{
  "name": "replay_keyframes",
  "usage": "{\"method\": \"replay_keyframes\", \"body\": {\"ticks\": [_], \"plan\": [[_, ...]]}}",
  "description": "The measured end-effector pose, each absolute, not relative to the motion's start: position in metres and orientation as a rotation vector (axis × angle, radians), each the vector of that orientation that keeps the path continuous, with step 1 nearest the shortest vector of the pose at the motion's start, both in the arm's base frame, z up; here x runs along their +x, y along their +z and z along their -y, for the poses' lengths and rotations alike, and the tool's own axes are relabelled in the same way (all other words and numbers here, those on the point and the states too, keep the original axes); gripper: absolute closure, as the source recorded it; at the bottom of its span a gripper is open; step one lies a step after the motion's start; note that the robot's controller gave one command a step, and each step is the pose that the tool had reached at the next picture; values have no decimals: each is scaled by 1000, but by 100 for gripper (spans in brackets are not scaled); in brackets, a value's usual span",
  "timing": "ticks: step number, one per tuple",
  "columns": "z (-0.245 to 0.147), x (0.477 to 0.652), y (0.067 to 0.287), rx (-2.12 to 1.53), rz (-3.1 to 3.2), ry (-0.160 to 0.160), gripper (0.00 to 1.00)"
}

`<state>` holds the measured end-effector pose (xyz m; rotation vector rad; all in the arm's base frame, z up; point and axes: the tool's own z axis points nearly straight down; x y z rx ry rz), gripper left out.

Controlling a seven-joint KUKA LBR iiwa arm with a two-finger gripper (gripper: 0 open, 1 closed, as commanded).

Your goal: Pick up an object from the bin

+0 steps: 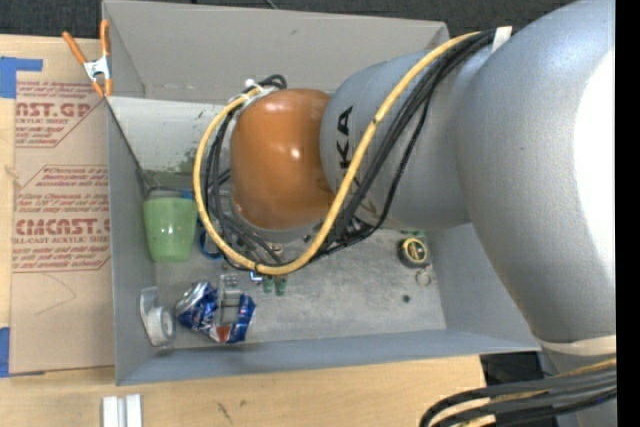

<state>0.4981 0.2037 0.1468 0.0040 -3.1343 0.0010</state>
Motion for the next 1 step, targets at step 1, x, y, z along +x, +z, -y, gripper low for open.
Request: {"method": "replay_keyframes", "body": {"ticks": [1], "plan": [[-195, 482, 66, -47, 3137, 1, 0]]}}
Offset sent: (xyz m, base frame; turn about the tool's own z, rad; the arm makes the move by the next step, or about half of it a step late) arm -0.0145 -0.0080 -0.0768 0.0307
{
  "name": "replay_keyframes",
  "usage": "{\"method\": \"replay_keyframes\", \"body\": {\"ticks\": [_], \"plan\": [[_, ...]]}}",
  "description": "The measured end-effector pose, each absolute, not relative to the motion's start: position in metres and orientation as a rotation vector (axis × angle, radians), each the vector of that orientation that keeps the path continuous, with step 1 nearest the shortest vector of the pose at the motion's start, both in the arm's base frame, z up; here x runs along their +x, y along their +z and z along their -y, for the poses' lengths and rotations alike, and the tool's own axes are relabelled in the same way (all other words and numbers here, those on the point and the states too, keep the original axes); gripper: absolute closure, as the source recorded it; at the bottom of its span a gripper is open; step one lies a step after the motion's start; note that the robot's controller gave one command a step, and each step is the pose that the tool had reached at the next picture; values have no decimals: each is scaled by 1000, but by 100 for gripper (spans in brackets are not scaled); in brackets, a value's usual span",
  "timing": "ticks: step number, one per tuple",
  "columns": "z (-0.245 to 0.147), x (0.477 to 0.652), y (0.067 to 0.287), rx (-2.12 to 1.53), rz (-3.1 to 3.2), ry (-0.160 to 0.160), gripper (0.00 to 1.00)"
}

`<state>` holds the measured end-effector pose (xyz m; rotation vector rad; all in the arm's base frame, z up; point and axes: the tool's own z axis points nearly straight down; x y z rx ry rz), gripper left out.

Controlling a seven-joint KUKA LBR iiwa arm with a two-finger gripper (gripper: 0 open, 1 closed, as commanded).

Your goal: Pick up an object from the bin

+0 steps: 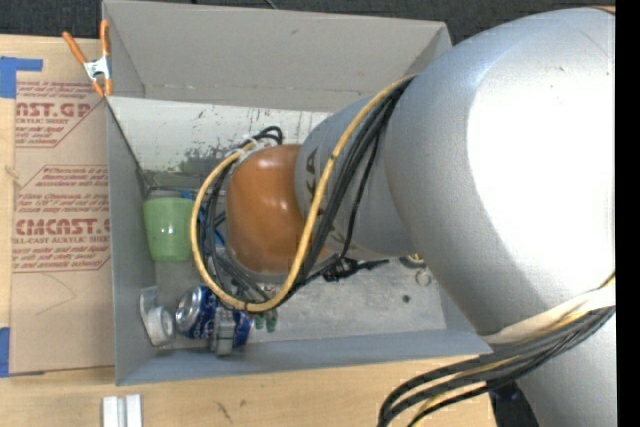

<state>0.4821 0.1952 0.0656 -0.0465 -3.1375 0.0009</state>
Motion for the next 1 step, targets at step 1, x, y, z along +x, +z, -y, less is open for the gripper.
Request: {"method": "replay_keyframes", "body": {"ticks": [1], "plan": [[-196, 484, 70, -45, 3141, -3, 100]]}}
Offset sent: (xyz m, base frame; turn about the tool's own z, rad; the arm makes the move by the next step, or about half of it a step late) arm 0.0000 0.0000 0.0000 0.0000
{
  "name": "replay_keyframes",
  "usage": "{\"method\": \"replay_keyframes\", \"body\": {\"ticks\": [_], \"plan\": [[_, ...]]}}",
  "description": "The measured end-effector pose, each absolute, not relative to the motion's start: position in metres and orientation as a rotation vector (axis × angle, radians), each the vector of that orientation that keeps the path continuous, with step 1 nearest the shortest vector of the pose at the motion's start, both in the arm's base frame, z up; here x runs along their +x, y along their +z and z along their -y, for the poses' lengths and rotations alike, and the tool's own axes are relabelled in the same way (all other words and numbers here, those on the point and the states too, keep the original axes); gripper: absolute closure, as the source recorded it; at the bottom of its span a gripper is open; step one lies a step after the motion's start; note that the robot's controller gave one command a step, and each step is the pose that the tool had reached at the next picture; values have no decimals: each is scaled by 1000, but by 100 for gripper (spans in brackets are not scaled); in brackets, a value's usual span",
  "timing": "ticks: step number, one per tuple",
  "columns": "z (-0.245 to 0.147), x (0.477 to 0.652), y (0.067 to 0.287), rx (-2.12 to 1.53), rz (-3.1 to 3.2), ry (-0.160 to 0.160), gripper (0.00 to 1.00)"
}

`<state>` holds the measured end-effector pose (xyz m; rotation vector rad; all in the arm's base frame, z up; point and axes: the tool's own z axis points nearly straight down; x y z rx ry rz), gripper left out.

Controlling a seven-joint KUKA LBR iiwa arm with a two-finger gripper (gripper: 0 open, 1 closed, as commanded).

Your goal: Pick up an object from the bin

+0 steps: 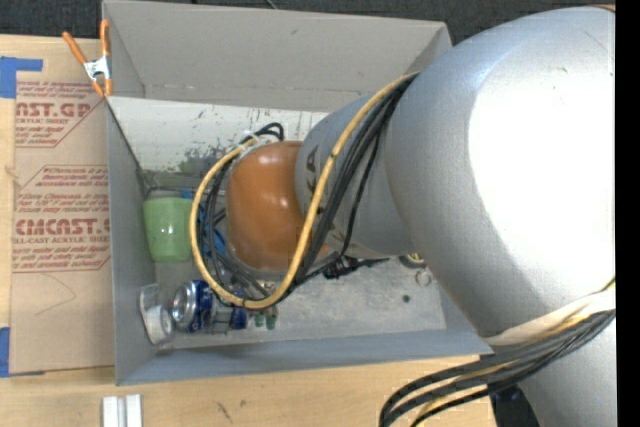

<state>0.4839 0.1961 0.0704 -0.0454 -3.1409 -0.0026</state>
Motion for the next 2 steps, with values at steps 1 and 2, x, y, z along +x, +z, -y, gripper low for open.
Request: {"method": "replay_keyframes", "body": {"ticks": [1, 2], "plan": [[-203, 491, 199, -28, 3150, -7, 100], [-203, 489, 195, -29, 3142, -2, 0]]}}
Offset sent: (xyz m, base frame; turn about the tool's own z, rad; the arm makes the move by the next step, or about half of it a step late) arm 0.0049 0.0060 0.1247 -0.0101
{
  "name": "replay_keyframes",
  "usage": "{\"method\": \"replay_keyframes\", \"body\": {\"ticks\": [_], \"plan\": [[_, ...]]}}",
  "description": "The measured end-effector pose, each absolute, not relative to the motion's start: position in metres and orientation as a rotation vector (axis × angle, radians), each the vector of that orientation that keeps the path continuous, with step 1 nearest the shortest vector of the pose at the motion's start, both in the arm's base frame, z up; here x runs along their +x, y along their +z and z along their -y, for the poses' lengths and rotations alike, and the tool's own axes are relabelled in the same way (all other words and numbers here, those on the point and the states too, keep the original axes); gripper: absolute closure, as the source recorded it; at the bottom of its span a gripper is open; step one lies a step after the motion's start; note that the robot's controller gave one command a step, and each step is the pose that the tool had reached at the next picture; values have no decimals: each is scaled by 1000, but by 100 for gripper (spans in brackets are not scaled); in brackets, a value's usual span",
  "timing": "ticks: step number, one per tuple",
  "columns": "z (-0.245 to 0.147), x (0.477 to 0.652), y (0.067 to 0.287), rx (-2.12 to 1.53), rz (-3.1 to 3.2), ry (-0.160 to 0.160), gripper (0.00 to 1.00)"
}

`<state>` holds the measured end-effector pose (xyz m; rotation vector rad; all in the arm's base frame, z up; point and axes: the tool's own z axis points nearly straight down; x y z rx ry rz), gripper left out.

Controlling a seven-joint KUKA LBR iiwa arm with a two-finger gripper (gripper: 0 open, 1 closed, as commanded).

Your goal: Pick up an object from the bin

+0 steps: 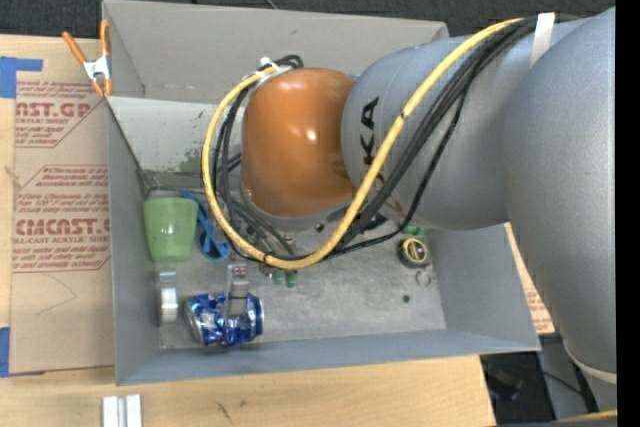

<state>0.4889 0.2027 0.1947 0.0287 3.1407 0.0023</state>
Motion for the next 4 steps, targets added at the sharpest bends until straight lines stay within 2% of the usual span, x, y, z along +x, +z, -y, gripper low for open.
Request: {"method": "replay_keyframes", "body": {"ticks": [1, 2, 3, 4], "plan": [[-154, 491, 66, 27, -3149, -2, 0], [-158, 492, 73, 21, -3144, 6, 100], [-146, 501, 183, 13, -3133, 4, 100], [-98, 489, 290, -778, -3037, -1, 100]]}}
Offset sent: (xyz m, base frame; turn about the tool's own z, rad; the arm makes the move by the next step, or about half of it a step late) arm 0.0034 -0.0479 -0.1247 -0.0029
